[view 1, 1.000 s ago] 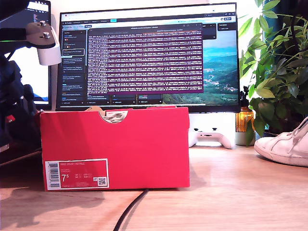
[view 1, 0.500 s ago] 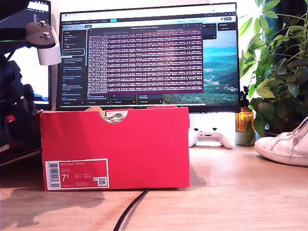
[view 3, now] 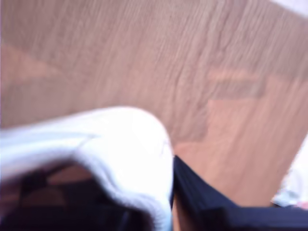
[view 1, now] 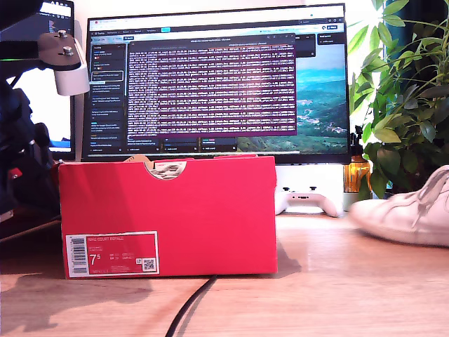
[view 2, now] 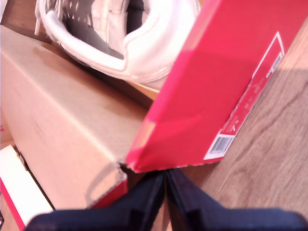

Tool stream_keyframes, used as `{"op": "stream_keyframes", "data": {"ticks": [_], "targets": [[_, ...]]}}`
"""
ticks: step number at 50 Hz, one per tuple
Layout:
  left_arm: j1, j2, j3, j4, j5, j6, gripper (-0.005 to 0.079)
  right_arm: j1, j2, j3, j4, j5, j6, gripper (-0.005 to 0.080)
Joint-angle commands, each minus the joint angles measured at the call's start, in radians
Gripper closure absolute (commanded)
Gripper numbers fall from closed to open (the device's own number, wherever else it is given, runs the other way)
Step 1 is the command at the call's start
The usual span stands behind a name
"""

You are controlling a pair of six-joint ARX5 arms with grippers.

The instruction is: Pack the white shoes by picking the first shoe and placing it inside the red shoebox, left side, then picking and rotating the second shoe and placing it in the shoebox

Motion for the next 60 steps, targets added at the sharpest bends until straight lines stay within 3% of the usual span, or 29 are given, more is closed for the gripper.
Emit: {"op": "stream_keyframes", "data": {"ticks": [1,8,9,11,15,31,43,60], "targets": [[-0.001,0.005,-0.003,0.016,0.002,0.001,0.0764,0.001,-0.012,0.031,0.016,-0.001,-0.117,0.0765],[-0.001,0.005,-0.003,0.016,0.002,0.001,0.0764,-0.001,-0.012,0.134,0.002,-0.006,-0.314,0.0765],[-0.001,0.005,-0.003,0.016,0.002,0.001,0.0764,-0.001,-0.012,0.150,0.000,-0.014,-0.418,0.0765],[-0.001,0.005,-0.003,0.016,0.002,0.001,0.0764,-0.002,-0.012,0.181,-0.004,-0.035,-0.469,0.0765],[-0.001,0.005,-0.003,0.016,0.002,0.001,0.0764,-0.002,-0.012,0.248,-0.008,-0.109,-0.756,0.0765],[-0.001,0.005,-0.003,0.016,0.002,0.001,0.0764,0.018,-0.012,0.516,-0.009,-0.490,-1.170,0.0765],[-0.001,0.005,-0.003,0.016,0.002,0.001,0.0764,0.094,-0.012,0.574,0.193,-0.749,-1.257,0.0765],[-0.001,0.005,-0.003,0.016,0.002,0.001,0.0764,0.275,0.059,0.585,0.469,-0.788,-1.304,0.0765]]}}
